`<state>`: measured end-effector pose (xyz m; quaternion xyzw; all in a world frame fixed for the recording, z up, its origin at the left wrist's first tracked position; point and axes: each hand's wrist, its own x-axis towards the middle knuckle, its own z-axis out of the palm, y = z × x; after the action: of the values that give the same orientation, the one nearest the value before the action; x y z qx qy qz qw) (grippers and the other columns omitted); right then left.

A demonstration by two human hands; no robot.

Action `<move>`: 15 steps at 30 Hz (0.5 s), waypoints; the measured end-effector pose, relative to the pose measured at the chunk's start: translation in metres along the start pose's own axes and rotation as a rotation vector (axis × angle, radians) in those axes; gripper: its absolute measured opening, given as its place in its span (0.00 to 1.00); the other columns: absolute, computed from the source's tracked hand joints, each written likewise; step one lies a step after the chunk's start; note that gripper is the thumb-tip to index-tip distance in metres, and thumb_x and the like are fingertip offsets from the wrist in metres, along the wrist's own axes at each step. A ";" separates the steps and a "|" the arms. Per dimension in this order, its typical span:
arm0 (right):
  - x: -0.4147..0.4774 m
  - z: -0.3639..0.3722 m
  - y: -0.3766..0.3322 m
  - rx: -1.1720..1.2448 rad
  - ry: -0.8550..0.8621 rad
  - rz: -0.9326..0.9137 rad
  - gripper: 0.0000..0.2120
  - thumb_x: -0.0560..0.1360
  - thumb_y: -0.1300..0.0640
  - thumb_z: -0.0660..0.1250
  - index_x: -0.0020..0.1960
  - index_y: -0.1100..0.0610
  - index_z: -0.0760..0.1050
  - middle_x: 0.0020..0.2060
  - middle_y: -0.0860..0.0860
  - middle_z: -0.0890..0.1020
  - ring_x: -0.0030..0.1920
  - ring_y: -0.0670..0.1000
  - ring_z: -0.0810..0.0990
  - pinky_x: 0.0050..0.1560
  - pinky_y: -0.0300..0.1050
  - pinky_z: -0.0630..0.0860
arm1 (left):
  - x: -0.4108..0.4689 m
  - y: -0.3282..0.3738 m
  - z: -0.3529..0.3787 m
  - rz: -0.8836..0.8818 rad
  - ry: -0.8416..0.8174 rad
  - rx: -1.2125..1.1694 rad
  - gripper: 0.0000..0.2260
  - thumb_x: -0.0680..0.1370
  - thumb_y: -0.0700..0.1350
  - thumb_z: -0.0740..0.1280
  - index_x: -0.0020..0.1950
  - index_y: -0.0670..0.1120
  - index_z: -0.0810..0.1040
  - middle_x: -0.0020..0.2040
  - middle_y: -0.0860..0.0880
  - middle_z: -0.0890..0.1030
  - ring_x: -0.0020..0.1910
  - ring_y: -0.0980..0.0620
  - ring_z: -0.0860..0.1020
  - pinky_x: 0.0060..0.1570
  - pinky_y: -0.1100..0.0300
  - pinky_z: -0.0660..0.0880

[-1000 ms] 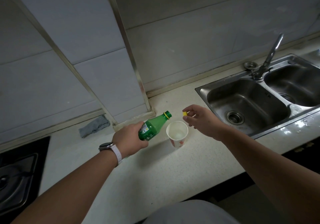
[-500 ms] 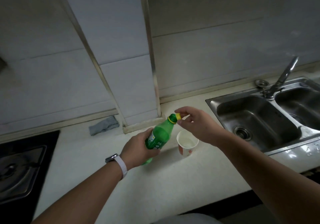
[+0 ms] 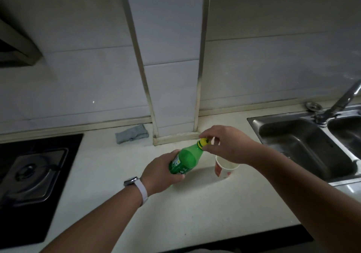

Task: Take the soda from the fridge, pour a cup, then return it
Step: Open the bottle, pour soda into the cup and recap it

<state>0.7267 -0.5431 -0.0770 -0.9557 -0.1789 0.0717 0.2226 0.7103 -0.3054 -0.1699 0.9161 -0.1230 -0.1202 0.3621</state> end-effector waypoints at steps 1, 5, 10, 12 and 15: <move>0.001 -0.001 -0.002 -0.043 -0.044 0.056 0.14 0.77 0.41 0.65 0.57 0.47 0.78 0.43 0.42 0.79 0.40 0.41 0.75 0.40 0.34 0.71 | -0.001 -0.001 0.001 0.006 -0.009 0.009 0.29 0.67 0.52 0.75 0.67 0.63 0.71 0.56 0.57 0.81 0.53 0.55 0.79 0.52 0.54 0.78; 0.004 0.007 -0.006 -0.232 -0.092 0.175 0.32 0.71 0.25 0.53 0.58 0.48 0.75 0.45 0.46 0.81 0.42 0.45 0.78 0.44 0.46 0.78 | -0.005 -0.005 0.002 0.019 -0.031 0.013 0.29 0.67 0.54 0.75 0.66 0.65 0.69 0.56 0.59 0.80 0.52 0.56 0.79 0.51 0.56 0.78; -0.004 0.007 -0.003 0.114 0.029 -0.059 0.31 0.73 0.48 0.72 0.71 0.40 0.63 0.62 0.39 0.68 0.54 0.38 0.74 0.53 0.37 0.76 | -0.004 -0.007 0.000 0.035 -0.029 -0.008 0.30 0.67 0.55 0.75 0.67 0.64 0.70 0.56 0.59 0.81 0.52 0.58 0.79 0.52 0.58 0.78; -0.004 0.006 0.000 0.080 0.022 -0.106 0.25 0.74 0.57 0.71 0.67 0.41 0.69 0.59 0.39 0.71 0.53 0.37 0.74 0.52 0.36 0.75 | -0.003 -0.008 -0.001 0.033 -0.020 -0.009 0.30 0.67 0.55 0.75 0.67 0.63 0.70 0.56 0.58 0.81 0.52 0.58 0.79 0.52 0.57 0.78; -0.004 0.002 -0.002 0.000 0.036 -0.010 0.09 0.77 0.47 0.66 0.55 0.48 0.77 0.46 0.42 0.77 0.43 0.41 0.75 0.47 0.42 0.77 | -0.003 -0.005 -0.002 0.033 -0.030 0.013 0.30 0.68 0.54 0.75 0.68 0.62 0.70 0.57 0.58 0.81 0.53 0.57 0.79 0.52 0.56 0.78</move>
<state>0.7215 -0.5417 -0.0777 -0.9560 -0.1795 0.0535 0.2258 0.7089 -0.3000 -0.1716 0.9144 -0.1444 -0.1270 0.3562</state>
